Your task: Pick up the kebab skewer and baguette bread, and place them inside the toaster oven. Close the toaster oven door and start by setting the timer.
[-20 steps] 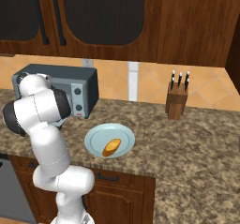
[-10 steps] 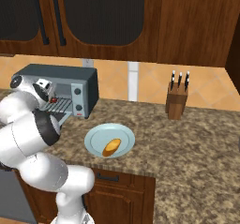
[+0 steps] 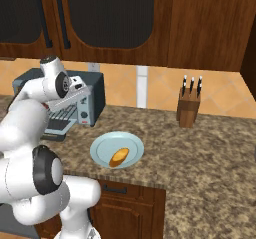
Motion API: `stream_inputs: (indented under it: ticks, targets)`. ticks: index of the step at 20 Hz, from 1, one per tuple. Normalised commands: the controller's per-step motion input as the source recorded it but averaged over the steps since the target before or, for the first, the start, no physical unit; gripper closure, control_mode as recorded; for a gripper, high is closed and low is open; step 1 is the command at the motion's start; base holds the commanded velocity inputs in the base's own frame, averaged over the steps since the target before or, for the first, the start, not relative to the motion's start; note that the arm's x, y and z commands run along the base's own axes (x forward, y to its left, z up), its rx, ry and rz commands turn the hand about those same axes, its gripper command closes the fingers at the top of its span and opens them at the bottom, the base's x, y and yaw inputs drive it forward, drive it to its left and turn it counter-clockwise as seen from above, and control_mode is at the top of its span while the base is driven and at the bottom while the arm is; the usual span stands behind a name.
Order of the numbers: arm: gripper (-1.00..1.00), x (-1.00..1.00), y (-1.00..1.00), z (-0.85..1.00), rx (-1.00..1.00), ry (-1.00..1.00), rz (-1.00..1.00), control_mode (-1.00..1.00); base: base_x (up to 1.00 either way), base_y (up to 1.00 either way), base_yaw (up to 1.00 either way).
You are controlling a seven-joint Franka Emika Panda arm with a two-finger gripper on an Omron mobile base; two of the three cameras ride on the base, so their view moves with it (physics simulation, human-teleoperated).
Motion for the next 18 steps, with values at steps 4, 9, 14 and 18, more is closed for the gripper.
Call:
stream_inputs:
  ticks: [4, 9, 14, 18]
  targets:
    - [-1.00, 0.00, -0.99, -0.06, 0.06, 0.16, -0.73, -1.00, 0.00, 0.00, 0.00]
    - [-1.00, 0.00, -1.00, -0.10, 0.11, 0.16, -0.73, -1.00, 0.00, 0.00, 0.00]
    - [-1.00, -0.24, -0.81, -0.26, 0.17, 0.11, -0.47, -1.00, 0.00, 0.00, 0.00]
    - [-1.00, -0.17, -0.23, -0.36, 0.04, -0.02, 0.00, -1.00, 0.00, 0.00, 0.00]
